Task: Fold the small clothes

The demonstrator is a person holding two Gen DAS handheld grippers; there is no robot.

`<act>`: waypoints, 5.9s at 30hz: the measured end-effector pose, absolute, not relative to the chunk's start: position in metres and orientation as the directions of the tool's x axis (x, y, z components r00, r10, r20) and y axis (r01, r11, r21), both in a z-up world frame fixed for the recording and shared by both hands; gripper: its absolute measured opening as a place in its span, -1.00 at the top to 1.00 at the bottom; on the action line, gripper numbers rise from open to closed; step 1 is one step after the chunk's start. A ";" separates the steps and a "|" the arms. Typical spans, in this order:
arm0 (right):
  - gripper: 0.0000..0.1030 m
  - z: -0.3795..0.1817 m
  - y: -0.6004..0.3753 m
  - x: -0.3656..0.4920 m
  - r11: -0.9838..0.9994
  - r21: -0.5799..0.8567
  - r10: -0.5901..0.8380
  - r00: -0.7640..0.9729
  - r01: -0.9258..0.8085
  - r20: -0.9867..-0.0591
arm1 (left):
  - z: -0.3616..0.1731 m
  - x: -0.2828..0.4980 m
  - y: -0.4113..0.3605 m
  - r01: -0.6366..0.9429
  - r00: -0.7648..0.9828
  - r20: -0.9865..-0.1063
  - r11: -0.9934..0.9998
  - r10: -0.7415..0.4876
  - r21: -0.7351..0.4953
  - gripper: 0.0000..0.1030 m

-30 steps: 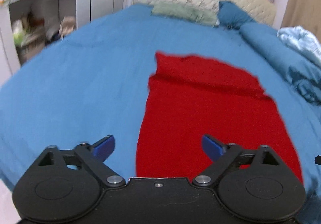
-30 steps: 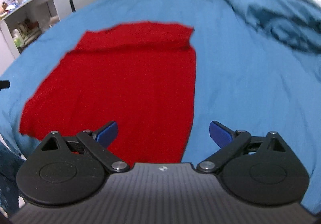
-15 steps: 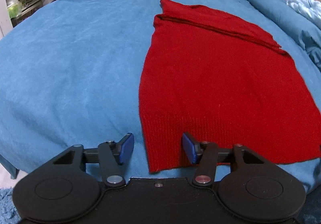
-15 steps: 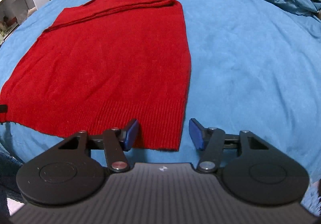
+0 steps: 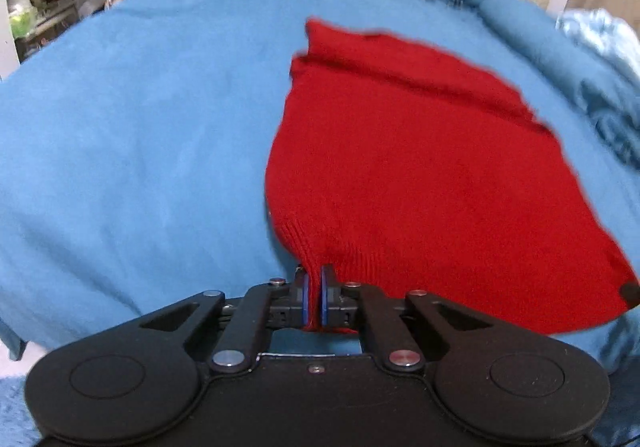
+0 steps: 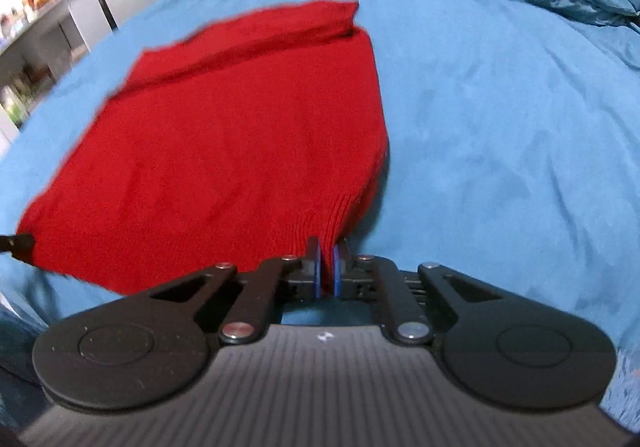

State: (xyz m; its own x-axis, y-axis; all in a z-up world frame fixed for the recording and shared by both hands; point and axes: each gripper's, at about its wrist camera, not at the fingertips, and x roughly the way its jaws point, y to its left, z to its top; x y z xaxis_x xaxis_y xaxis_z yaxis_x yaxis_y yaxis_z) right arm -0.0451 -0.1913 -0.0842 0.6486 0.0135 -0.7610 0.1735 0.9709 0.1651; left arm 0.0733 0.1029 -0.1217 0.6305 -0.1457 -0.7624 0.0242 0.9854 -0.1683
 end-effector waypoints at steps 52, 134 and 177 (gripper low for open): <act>-1.00 -0.152 -0.260 0.354 0.984 0.140 0.014 0.724 0.114 -0.690 | -0.166 0.397 0.023 0.116 0.664 -0.741 0.993 -0.100 -0.031 -0.79; -0.80 -0.110 -0.084 0.252 0.992 -0.012 0.089 0.742 -0.129 -0.665 | -0.145 0.342 0.114 0.077 0.646 -0.726 0.966 -0.238 -0.248 -0.99; -0.81 -0.109 -0.109 0.247 0.993 -0.029 0.071 0.761 -0.117 -0.644 | -0.130 0.333 0.118 0.095 0.661 -0.740 0.993 -0.120 -0.077 -0.89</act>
State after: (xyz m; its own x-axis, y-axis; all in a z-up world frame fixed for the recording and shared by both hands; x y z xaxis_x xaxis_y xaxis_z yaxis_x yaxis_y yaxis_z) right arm 0.2467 -0.1088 -0.1088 0.7614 0.0709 -0.6444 -0.1167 0.9928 -0.0287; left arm 0.3335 0.1179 -0.1295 0.6613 -0.1203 -0.7404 0.0946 0.9926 -0.0767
